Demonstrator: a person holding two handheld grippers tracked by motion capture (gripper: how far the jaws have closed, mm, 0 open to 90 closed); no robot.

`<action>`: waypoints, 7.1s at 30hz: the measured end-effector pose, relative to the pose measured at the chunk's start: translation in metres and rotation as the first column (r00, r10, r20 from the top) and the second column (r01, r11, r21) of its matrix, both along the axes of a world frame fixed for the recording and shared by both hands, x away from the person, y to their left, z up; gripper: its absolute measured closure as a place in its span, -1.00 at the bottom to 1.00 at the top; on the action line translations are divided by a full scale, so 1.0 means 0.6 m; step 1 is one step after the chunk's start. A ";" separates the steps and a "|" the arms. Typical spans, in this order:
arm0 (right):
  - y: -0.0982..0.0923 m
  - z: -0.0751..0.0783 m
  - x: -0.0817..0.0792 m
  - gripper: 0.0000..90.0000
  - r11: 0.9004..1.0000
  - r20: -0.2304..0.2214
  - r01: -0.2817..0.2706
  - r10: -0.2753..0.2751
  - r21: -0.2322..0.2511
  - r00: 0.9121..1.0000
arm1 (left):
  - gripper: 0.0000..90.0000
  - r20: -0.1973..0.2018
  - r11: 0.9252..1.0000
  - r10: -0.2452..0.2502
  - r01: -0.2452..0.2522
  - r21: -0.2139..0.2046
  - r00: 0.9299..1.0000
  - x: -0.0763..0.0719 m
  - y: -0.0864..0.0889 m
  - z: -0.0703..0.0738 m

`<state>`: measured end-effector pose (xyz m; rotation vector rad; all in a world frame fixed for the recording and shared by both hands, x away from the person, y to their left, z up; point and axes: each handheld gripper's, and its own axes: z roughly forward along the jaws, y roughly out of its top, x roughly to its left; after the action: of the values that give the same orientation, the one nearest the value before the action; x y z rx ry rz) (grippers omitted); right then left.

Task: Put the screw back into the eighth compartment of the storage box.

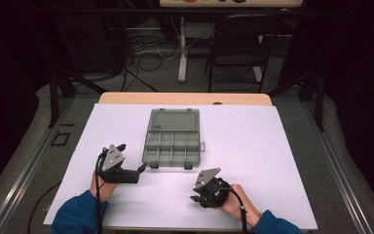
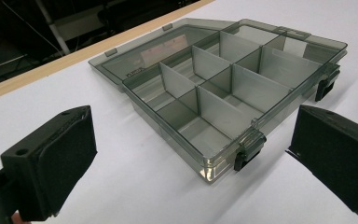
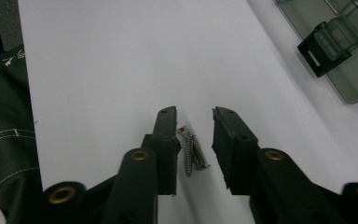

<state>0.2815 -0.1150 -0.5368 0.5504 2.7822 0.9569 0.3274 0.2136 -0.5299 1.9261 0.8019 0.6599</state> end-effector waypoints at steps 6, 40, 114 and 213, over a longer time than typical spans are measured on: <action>0.002 -0.004 0.000 0.83 1.000 0.003 0.003 -0.003 -0.009 1.000 | -1.00 0.001 1.000 0.002 -0.002 0.005 1.000 -0.001 0.000 0.001; 0.001 -0.011 0.009 0.86 1.000 -0.041 0.019 -0.019 -0.003 0.999 | -1.00 0.002 1.000 -0.007 0.007 0.008 1.000 -0.001 0.002 0.002; -0.080 -0.009 -0.020 0.84 0.995 -0.080 0.076 -0.082 -0.071 0.993 | -1.00 -0.005 1.000 -0.005 0.005 -0.003 1.000 0.001 0.004 0.000; -0.057 0.104 0.070 0.96 0.979 0.196 0.185 -0.198 0.083 0.960 | -1.00 -0.001 1.000 -0.011 0.011 -0.009 1.000 0.000 0.000 0.000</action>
<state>0.3236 -0.1494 -0.4743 0.6760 2.4733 1.0011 0.3274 0.2135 -0.5300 1.9211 0.7933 0.6480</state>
